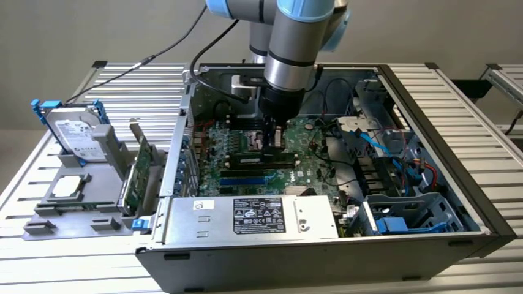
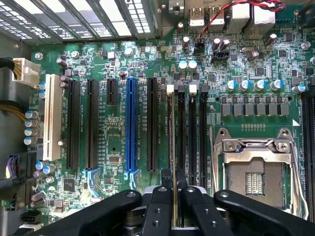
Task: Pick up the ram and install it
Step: 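Insert the ram into the slot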
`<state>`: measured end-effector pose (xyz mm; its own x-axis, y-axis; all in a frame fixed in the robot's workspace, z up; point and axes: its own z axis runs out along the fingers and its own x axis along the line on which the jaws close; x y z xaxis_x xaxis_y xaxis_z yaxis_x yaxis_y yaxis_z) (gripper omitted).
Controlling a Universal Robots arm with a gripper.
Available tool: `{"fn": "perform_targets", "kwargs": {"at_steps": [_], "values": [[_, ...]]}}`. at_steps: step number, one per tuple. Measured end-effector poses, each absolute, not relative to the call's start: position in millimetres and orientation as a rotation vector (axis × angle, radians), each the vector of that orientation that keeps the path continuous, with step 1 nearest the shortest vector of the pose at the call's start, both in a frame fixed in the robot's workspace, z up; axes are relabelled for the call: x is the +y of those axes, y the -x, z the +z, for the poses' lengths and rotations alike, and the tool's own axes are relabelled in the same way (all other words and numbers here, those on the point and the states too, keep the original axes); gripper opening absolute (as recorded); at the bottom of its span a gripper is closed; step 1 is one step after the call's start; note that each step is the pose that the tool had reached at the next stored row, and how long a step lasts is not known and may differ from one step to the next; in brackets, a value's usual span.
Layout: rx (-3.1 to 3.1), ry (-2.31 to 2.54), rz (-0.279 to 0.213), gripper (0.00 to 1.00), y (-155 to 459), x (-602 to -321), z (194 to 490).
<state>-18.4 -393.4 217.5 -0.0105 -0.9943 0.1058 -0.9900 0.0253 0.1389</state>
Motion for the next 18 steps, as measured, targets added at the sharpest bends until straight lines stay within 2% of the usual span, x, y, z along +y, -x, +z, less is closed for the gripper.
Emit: {"fn": "perform_targets", "kwargs": {"at_steps": [18], "values": [[-2.134,-2.059,-0.036,0.14,19.5,-393.1,217.0]]}}
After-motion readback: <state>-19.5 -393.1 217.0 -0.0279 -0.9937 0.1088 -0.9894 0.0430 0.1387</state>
